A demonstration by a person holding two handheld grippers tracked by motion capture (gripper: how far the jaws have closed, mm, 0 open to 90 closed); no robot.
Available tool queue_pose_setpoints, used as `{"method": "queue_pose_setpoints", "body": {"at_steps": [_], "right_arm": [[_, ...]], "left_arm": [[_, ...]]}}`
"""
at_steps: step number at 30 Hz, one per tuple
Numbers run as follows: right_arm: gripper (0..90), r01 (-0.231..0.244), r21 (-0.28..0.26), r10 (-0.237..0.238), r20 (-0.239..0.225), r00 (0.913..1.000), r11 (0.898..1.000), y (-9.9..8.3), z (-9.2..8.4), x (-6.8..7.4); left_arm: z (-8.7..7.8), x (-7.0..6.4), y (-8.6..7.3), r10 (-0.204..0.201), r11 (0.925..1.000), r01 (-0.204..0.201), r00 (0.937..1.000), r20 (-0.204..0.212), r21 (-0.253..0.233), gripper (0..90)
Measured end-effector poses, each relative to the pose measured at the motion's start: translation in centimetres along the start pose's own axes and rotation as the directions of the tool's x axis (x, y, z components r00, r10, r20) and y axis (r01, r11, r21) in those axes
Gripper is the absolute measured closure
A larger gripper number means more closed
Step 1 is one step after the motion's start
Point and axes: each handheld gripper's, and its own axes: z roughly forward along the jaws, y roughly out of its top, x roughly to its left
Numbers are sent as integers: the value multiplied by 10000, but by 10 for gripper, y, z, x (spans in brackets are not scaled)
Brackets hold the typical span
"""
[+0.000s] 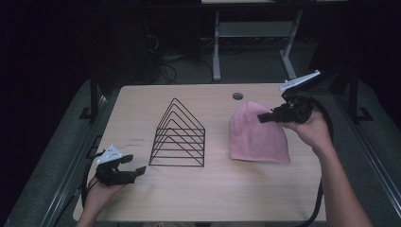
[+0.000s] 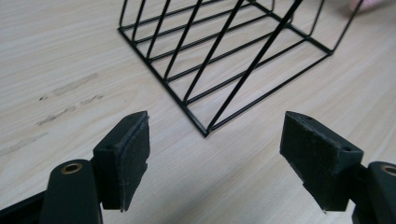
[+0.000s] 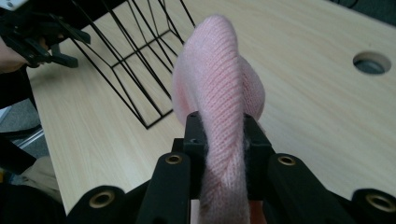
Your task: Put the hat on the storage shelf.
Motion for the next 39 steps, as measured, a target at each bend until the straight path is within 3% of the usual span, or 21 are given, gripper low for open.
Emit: {"method": "queue_pose_setpoints", "body": {"at_steps": [7,18,20,29,39], "right_arm": [[764,422,-173,-421,67,9991,9990,25,-13,15],[764,975,-473,-976,-4,9952,9941,62,-23,36],[763,1111,-420,-1112,-7,9938,9929,73,-23,44],[763,1661,-449,-1663,5,9861,9851,109,-28,67],[763,2114,-564,-2126,-151,9770,9758,134,-27,83]], "left_arm": [[-9,4,18,-90,9999,84,9972,745,87,244],[-22,4,55,682,9968,-721,9923,1035,341,244],[-23,2,67,966,9940,-1017,9890,1116,409,244],[-25,-5,98,1264,9902,-1345,9778,1671,381,244],[-28,-13,130,1756,9824,-1847,9647,1964,290,247]]}}
